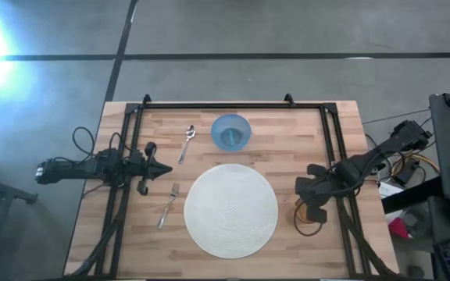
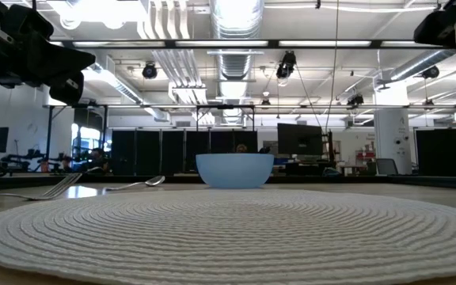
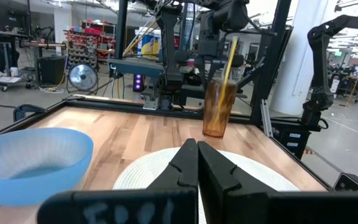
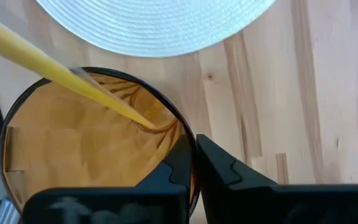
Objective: Pick & Place Utensil
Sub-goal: Move the brown cup to the top right of the white mat
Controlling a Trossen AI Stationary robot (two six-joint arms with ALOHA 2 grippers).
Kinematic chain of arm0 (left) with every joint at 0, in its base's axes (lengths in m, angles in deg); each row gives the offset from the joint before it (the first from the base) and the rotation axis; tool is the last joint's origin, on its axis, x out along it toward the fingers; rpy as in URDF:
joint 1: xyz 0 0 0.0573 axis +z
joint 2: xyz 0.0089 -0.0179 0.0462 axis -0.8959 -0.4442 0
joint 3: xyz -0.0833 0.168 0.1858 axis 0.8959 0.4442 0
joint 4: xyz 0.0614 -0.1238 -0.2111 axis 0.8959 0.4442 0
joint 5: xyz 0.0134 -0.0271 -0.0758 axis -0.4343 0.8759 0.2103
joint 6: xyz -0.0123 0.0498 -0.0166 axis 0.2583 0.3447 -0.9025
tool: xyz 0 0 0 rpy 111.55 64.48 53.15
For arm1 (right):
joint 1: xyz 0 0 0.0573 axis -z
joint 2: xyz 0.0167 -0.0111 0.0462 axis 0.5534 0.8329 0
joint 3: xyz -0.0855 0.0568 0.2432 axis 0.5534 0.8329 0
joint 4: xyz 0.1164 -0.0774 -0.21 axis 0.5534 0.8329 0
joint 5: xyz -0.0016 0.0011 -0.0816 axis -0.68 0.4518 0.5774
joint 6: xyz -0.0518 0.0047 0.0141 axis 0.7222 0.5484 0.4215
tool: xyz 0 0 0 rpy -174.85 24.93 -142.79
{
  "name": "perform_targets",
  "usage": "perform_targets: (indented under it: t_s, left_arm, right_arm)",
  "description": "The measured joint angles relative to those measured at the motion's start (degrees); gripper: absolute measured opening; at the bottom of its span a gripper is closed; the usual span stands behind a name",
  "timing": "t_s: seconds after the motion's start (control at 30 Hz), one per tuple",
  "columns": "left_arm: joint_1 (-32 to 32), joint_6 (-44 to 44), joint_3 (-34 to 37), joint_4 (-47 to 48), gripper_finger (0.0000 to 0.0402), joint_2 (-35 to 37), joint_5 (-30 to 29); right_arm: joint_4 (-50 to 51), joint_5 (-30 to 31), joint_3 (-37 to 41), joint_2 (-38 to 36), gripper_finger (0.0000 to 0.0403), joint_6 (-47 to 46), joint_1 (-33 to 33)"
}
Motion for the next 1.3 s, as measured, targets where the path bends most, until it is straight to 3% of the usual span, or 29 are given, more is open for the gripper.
perform_targets:
  t_s: [0.2, 0.4, 0.93, 1.2, 1.3]
  left_arm:
    - [0.0, 0.04, 0.0, -0.01, 0.0, 0.0, -0.01]
    - [0.01, 0.02, 0.0, 0.0, 0.0, -0.01, 0.0]
    - [-0.01, -0.02, 0.0, 0.0, 0.0, 0.01, 0.0]
    - [-0.01, -0.02, 0.0, 0.02, 0.0, 0.01, 0.0]
    - [-0.01, -0.04, 0.0, 0.02, 0.0, 0.01, 0.02]
  right_arm:
    - [0.67, 1.11, -2.54, 0.0, 0.001, 1.29, 2.21]
    - [1.13, 1.49, -6.76, 0.0, 0.0009, 6.64, 8.71]
    - [6.42, 0.0, -18.7, -0.04, 0.0009, 22.46, 37.28]
    - [7.13, -2.63, -18.61, 1.26, 0.0008, 26.17, 51.74]
    - [7.12, -6.18, -17.98, 3.26, 0.0008, 27.38, 55.32]
